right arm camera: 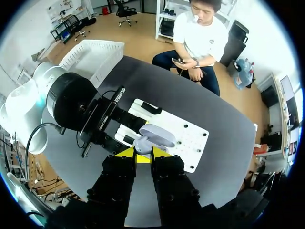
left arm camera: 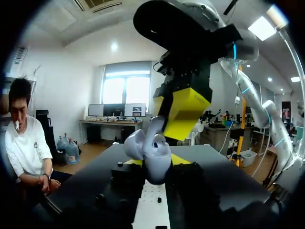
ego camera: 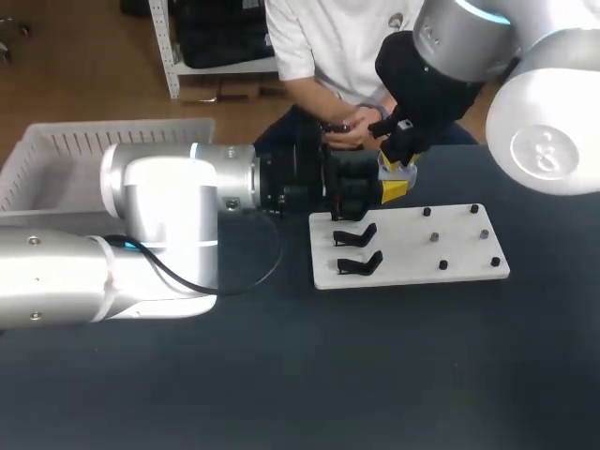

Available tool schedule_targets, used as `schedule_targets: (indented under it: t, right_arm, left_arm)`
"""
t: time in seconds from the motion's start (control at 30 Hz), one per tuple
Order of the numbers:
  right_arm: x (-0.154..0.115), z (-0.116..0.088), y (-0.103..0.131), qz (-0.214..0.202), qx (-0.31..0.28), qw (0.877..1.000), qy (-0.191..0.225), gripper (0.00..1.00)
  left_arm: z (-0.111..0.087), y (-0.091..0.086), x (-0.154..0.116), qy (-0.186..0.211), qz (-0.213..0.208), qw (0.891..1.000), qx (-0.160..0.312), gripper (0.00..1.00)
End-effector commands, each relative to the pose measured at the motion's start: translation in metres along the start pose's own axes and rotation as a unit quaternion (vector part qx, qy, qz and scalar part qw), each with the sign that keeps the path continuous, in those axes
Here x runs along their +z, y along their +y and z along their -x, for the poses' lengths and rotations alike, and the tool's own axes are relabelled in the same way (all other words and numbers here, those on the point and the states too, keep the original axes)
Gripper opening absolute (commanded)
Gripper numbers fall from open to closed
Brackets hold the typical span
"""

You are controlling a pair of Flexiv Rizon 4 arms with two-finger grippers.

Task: Pick up each earbud case from the left stands, insert the matching earbuds, close the lid, and place the case in the box.

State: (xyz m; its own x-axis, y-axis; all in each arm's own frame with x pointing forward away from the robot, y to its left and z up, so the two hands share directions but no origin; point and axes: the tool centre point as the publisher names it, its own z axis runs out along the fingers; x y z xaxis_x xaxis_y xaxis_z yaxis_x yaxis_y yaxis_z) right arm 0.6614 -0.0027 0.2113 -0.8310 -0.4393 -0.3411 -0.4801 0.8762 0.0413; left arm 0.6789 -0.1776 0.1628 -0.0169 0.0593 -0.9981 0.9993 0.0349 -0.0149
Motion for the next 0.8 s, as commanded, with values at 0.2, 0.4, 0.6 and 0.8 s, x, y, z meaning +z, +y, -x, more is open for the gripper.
schedule_targets:
  t: [0.2, 0.4, 0.6, 0.8]
  right_arm:
    - [-0.0023, -0.0004, 0.0028, -0.003, 0.002, 1.0, -0.002, 0.0]
    - [-0.0014, -0.0022, 0.0032, -0.004, 0.002, 1.0, 0.001, 0.0]
    - [0.0003, -0.0029, 0.0035, -0.004, 0.002, 1.0, 0.005, 0.0]
    - [0.0023, -0.0028, 0.0042, -0.003, 0.001, 1.0, 0.008, 0.0]
  left_arm:
    - [-0.0009, -0.0013, -0.0001, -0.004, 0.003, 1.0, 0.002, 0.0]
    - [-0.0009, -0.0013, -0.0001, -0.004, 0.003, 1.0, 0.002, 0.0]
    - [-0.0009, -0.0013, -0.0001, -0.004, 0.003, 1.0, 0.002, 0.0]
    - [-0.0009, -0.0013, -0.0001, -0.004, 0.003, 1.0, 0.002, 0.0]
